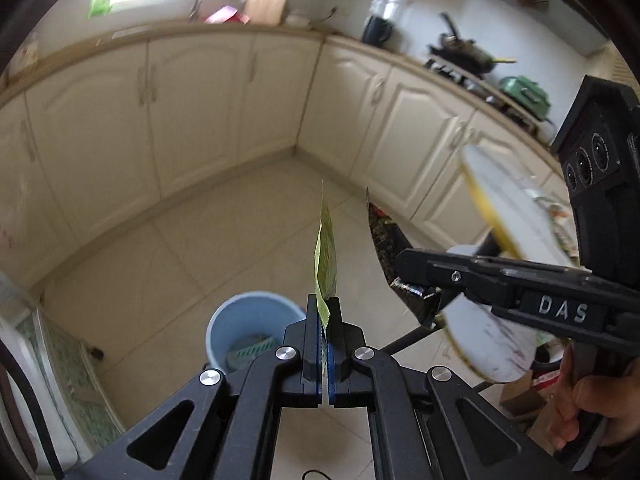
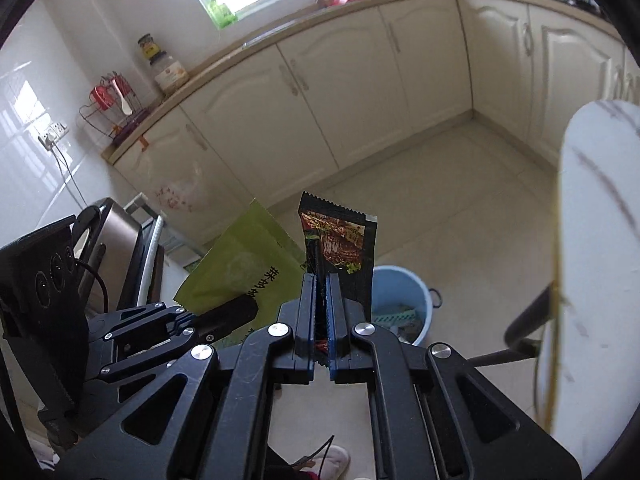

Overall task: Collect trash
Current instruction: 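Carry the green packet and dark snack bag over the blue bucket and open both grippers, then move both tools back toward the table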

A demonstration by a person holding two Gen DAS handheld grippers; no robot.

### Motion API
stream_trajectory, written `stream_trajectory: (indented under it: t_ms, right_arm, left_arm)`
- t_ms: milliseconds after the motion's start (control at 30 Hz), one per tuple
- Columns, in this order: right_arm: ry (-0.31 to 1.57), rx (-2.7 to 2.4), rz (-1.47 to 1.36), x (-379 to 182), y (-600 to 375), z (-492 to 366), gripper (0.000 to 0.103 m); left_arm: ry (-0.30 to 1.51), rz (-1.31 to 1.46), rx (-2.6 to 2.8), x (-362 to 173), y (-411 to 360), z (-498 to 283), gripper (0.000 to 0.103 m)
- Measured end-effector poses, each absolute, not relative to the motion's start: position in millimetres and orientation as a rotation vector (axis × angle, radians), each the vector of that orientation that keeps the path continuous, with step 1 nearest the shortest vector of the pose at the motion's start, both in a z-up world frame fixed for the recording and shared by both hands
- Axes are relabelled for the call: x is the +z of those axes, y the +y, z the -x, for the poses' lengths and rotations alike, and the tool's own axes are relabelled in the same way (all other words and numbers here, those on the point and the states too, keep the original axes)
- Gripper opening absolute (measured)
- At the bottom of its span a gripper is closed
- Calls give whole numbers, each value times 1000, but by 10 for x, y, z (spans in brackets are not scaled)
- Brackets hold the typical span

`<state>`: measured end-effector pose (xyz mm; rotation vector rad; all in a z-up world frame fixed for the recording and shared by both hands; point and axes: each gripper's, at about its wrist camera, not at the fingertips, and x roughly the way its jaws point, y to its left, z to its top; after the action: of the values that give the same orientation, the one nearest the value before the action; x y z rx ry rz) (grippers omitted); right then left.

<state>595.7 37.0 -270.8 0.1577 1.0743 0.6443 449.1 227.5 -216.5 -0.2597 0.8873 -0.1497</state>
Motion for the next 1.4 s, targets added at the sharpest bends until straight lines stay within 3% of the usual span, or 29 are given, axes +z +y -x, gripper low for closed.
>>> stream_trajectory:
  t_ms: [333,367,467,500,600,667,733,867,1000,1100,1200,1267,1400]
  right_arm:
    - [1289,601,-140,-4188,1035,-6698,9]
    - [1299,597,-150,-4280,1048,-6756,14]
    - [1310,563,-146,-4465,1019,-6845,41]
    - [1308,554,-147,-4499,1004,-6867,43]
    - [1315,518,-163,-4582,852,-6931,45]
    - [1304,496,-147,-4590,772,-6939,48]
    - [1296,475,-128,-4548,706,-6951,48]
    - [1268,446,-118,-4372,591,-6888,54]
    - [1204,437,-114,-3998,512,-6720,58]
    - [1126,459,-110,-3571,431,-6532,61]
    - [1019,493,-127,-3023,277,-6266,75]
    - [954,518,-142,-2662,150,-6073,78]
    - [795,468,-107,-1912,-192,-5545,91]
  left_arm:
    - [1110,294,-84,-3154,2736,-5518,0]
    - [1122,294,-88,-3207,2745,-5638,0]
    - [1172,296,-86,-3407,2810,-5927,0]
    - [1184,292,-83,-3474,2797,-6049,0]
    - [1238,273,-70,-3599,2656,-6377,13]
    - [1242,266,-22,-3608,2629,-6517,44]
    - [1218,274,-11,-3585,2633,-6584,51]
    - [1196,257,38,-3407,2677,-6559,51]
    - [1096,226,107,-2972,2667,-6352,54]
    - [988,187,138,-2524,2665,-6213,61]
    - [874,176,147,-2036,2615,-5978,64]
    - [803,177,137,-1719,2531,-5834,74]
    - [665,124,125,-1162,2257,-5476,80]
